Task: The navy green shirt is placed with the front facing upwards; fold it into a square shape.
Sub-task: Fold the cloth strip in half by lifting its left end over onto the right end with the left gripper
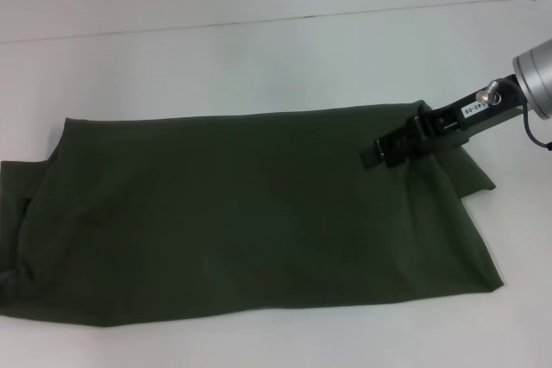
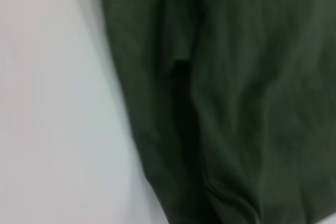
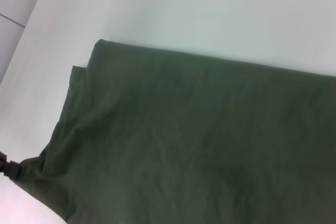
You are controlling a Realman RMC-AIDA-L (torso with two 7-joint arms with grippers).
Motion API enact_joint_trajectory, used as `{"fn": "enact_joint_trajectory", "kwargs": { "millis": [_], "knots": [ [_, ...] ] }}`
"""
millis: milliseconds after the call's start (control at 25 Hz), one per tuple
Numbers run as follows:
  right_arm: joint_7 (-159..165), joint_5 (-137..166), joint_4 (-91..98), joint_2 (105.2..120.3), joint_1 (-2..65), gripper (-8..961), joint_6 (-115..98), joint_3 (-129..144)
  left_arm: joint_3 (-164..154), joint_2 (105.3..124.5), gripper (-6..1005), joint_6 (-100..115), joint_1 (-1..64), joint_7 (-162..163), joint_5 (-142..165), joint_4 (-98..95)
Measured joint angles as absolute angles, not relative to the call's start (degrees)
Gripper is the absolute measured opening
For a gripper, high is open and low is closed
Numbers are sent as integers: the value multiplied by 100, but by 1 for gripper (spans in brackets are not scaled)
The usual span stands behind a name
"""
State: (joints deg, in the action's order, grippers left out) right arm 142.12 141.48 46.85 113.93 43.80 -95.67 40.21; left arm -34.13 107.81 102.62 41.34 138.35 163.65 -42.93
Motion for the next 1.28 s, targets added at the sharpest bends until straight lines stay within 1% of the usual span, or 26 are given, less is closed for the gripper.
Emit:
{"fn": "enact_joint_trajectory", "kwargs": {
  "millis": [280, 720, 1280],
  "knots": [
    [14229, 14142, 4518, 11405, 4439, 576, -9426, 4018, -3162, 10751, -1, 10560, 4096, 13253, 16365, -4285],
    [14210, 14142, 4251, 11427, 4553, 576, -9269, 4028, -2775, 10556, -2, 10666, 4094, 13043, 16372, -4345],
    [14244, 14146, 4174, 11401, 4532, 576, -9222, 4043, -2858, 10447, -2, 10513, 3849, 13565, 16383, -4847]
  ]
}}
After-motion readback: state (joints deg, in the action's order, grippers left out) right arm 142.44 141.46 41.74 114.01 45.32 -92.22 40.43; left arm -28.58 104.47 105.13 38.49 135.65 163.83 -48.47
